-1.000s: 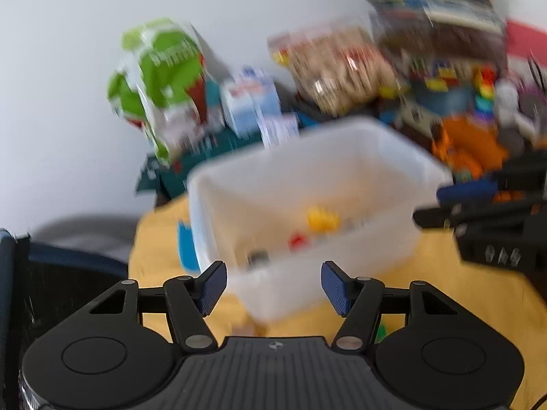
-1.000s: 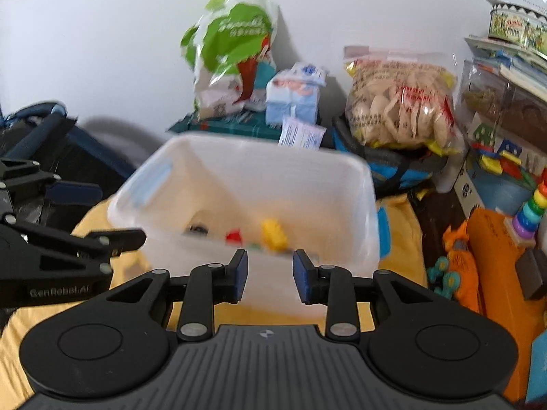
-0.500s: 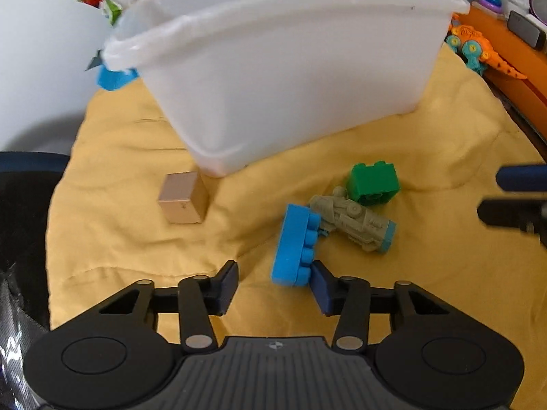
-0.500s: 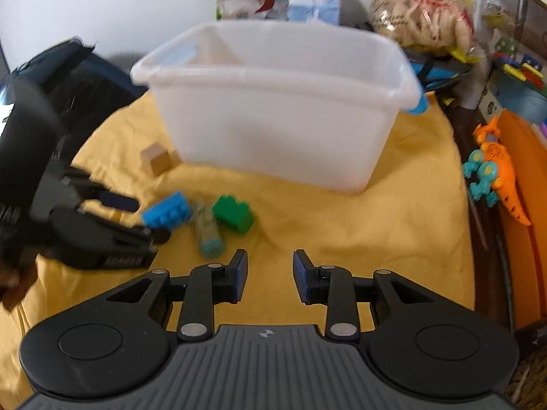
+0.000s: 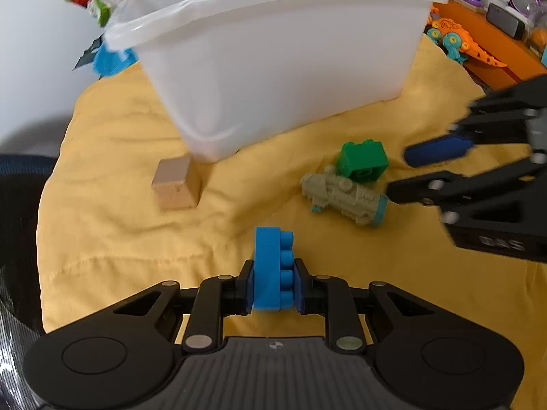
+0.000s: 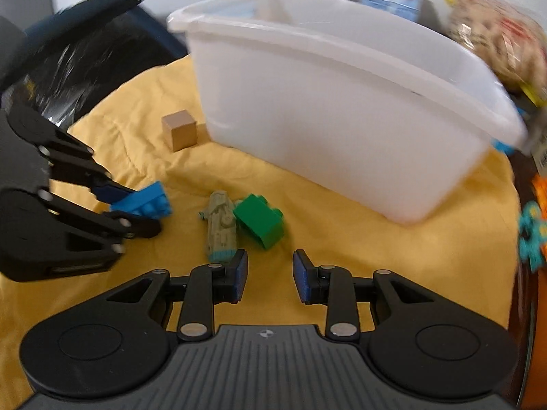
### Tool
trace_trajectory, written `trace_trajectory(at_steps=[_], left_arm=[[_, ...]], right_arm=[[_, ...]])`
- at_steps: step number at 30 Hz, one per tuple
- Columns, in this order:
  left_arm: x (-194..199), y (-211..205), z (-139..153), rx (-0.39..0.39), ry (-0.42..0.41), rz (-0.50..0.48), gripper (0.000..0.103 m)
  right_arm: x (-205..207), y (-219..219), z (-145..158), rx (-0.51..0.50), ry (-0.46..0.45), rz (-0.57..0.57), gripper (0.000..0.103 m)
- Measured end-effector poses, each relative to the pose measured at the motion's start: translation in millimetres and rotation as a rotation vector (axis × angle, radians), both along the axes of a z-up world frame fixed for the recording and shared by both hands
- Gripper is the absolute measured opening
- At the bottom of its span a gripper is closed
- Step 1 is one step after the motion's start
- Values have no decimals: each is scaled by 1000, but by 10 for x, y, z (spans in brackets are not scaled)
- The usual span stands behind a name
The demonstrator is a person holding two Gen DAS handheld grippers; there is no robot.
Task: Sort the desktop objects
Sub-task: 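Grasp the blue brick with the left tool while the right tool grasps the green brick, then carry the blue brick and green brick over the white bin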
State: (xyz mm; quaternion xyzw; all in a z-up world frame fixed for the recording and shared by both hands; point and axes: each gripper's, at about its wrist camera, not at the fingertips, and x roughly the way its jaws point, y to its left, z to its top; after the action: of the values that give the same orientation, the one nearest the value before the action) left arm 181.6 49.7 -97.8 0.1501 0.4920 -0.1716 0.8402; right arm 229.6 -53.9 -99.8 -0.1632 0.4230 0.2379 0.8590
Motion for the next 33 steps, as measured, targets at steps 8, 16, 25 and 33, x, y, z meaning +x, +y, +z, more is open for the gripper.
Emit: trace_trajectory(at_steps=[8,16,25,33], left_arm=[[-45,8,20,-25,22,30,25],[-169,-81,155,-25,-33,6,25],[-394,-387,356,-1,-139,-27,25],[-472,-485,566,-3,-194,-17,25]], right_arm=[[276,107,-143,34,12,46,31],[3,-98,-80,72,44,-32,30],[-277,-295,-26,20,67,-192,30],[-463,-388,160,10,46,-238,30]])
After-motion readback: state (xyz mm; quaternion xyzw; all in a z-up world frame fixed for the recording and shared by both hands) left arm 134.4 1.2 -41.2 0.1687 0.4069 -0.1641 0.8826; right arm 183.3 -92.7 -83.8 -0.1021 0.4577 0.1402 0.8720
